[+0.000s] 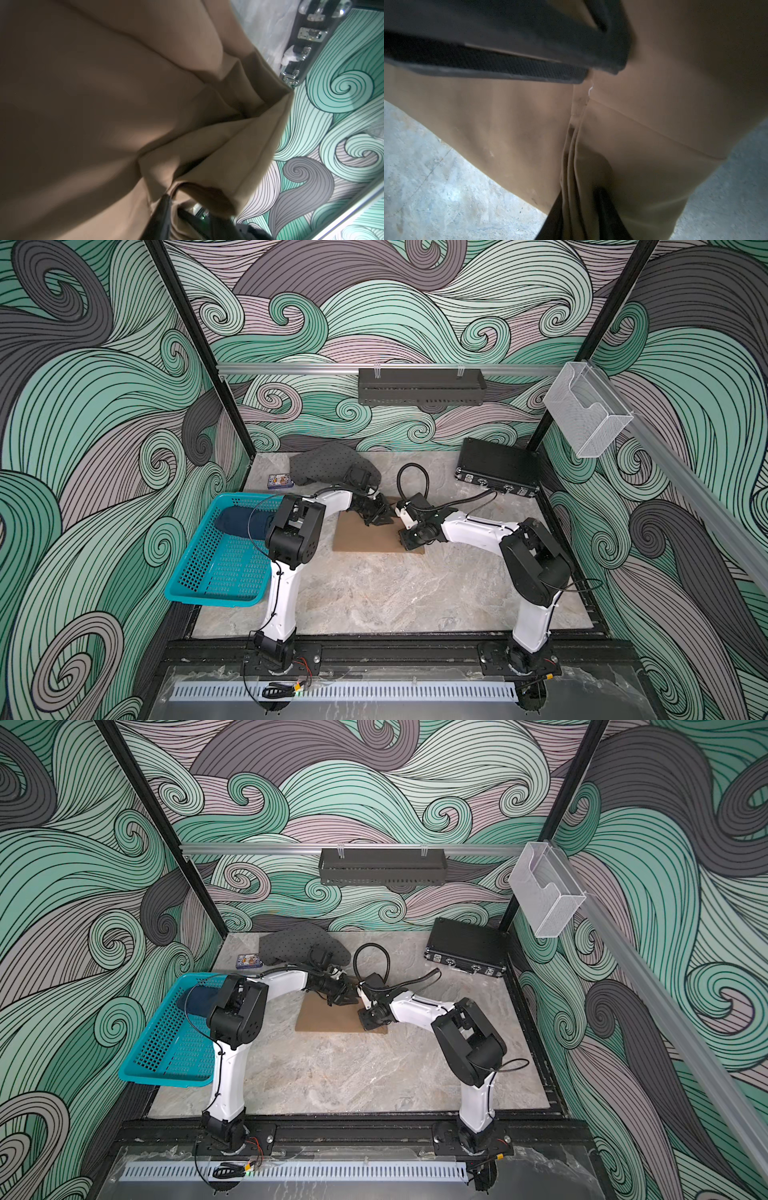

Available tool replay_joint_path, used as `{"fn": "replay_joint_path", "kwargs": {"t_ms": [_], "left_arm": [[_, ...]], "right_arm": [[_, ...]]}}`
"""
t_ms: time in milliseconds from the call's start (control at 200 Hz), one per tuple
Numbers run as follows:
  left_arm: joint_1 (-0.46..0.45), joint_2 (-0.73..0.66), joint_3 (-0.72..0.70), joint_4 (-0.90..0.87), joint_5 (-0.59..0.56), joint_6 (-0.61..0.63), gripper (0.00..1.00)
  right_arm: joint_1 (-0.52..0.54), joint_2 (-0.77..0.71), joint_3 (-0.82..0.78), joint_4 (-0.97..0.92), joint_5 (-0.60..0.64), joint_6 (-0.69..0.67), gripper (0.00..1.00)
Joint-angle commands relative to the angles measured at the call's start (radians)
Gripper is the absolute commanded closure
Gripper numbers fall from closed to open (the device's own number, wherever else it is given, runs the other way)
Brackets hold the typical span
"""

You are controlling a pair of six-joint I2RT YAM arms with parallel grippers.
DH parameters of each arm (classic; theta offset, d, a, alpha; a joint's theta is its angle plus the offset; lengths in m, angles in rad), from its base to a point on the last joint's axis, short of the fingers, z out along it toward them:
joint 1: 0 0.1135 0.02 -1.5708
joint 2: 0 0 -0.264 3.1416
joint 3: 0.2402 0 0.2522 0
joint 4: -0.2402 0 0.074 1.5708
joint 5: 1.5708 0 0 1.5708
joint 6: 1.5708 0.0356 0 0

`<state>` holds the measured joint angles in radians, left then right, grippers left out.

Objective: Roll up the skirts
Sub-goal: Roll the skirt at the center of the board.

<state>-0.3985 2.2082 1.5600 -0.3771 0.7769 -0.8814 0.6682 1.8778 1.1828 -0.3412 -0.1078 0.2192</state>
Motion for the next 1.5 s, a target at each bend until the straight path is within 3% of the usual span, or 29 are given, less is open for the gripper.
{"fn": "replay_joint_path", "kwargs": {"t_ms": [0,105,370,395,485,565,746,956,1061,1196,1251,1361,1446,1496], "left_arm": [[-0.013,0.046,0.081,-0.097,-0.044,0.03,0.82],[-0.013,0.069,0.117,-0.109,-0.054,0.024,1.0],[-0.017,0.097,0.196,-0.158,-0.084,0.026,1.0],[-0.018,0.091,0.196,-0.17,-0.086,0.032,0.93],[-0.018,0.044,0.173,-0.187,-0.104,0.056,0.49],[-0.017,0.012,0.161,-0.222,-0.106,0.081,0.33],[-0.024,-0.003,0.119,-0.258,-0.048,0.079,0.23],[-0.056,0.031,0.14,-0.317,-0.059,0.054,0.22],[-0.061,0.035,0.109,-0.229,-0.072,-0.02,0.22],[-0.079,0.11,0.192,-0.223,-0.028,-0.065,0.31],[-0.082,0.122,0.201,-0.214,-0.03,-0.078,0.42],[-0.08,0.13,0.212,-0.187,-0.04,-0.093,0.79],[-0.08,0.149,0.255,-0.189,-0.033,-0.08,0.95],[-0.079,0.162,0.289,-0.194,-0.037,-0.056,1.0]], "right_arm": [[-0.016,-0.021,-0.009,0.018,-0.023,0.048,0.72],[-0.028,-0.023,-0.011,0.019,-0.035,0.063,0.72],[-0.073,-0.054,-0.047,0.045,-0.043,0.19,0.72],[-0.078,-0.055,-0.049,0.048,-0.046,0.2,0.74],[-0.086,-0.066,-0.059,0.059,-0.042,0.206,0.77],[-0.088,-0.072,-0.066,0.075,-0.042,0.205,0.78],[-0.091,-0.063,-0.064,0.084,-0.07,0.187,0.82],[-0.091,-0.086,-0.093,0.124,-0.085,0.183,0.84],[-0.091,-0.1,-0.109,0.142,-0.097,0.176,0.84],[-0.091,-0.111,-0.126,0.162,-0.106,0.175,0.84],[-0.092,-0.115,-0.13,0.164,-0.11,0.177,0.84],[-0.091,-0.126,-0.142,0.167,-0.102,0.173,0.83],[-0.091,-0.136,-0.161,0.181,-0.106,0.187,0.8],[-0.091,-0.157,-0.179,0.183,-0.101,0.214,0.72]]}}
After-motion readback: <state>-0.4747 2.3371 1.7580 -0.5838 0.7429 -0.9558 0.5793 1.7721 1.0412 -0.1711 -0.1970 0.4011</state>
